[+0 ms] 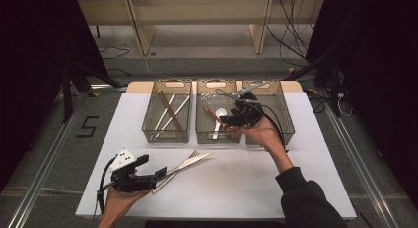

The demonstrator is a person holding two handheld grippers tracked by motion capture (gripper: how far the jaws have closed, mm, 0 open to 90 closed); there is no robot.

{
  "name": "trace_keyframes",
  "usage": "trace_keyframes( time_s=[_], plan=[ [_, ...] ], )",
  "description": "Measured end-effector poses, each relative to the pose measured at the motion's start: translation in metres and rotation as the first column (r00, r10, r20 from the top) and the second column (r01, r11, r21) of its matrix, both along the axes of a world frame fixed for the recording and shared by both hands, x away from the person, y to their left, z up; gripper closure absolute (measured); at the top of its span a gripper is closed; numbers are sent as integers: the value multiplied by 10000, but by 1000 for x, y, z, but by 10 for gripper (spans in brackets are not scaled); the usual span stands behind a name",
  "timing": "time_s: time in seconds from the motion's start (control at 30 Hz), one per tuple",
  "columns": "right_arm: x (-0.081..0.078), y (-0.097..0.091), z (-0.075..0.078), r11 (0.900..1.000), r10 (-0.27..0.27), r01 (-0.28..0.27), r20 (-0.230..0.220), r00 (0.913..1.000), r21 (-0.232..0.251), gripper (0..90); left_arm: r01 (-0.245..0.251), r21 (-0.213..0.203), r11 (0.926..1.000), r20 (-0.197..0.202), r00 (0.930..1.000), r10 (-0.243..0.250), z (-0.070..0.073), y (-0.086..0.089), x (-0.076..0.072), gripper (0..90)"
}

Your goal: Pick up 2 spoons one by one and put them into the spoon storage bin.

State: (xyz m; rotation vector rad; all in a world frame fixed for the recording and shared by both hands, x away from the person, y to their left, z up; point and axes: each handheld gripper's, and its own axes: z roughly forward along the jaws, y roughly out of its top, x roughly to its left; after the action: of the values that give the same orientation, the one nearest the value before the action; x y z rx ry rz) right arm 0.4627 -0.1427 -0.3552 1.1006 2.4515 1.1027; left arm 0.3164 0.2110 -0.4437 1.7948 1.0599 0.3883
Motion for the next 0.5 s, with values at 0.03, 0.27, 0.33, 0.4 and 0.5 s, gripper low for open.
trace_keyframes(
  time_s=[0.03, 0.27, 0.33, 0.4, 0.5],
  plan=[
    [-6, -3, 0, 10000, 39, -39, -10, 10000, 82, 422, 54, 44, 10000, -80, 10000, -54, 0, 0, 1, 162],
    [-37, -24, -2, 9985, 158, -166, 146, 9998, 527, 384, 451, 722, 9964, -828, 9958, -391, -1, -6, 11, 164],
    [-47, -30, -5, 9980, 159, -170, 182, 9997, 614, 376, 496, 891, 9948, -981, 9943, -408, -2, -7, 13, 166],
    [-55, -36, -9, 9973, 178, -190, 180, 9997, 710, 363, 559, 1004, 9934, -1164, 9922, -441, -3, -7, 17, 167],
    [-68, -45, -15, 9958, 213, -233, 226, 9995, 881, 356, 645, 1334, 9890, -1336, 9899, -466, -3, -10, 21, 170]
  ],
)
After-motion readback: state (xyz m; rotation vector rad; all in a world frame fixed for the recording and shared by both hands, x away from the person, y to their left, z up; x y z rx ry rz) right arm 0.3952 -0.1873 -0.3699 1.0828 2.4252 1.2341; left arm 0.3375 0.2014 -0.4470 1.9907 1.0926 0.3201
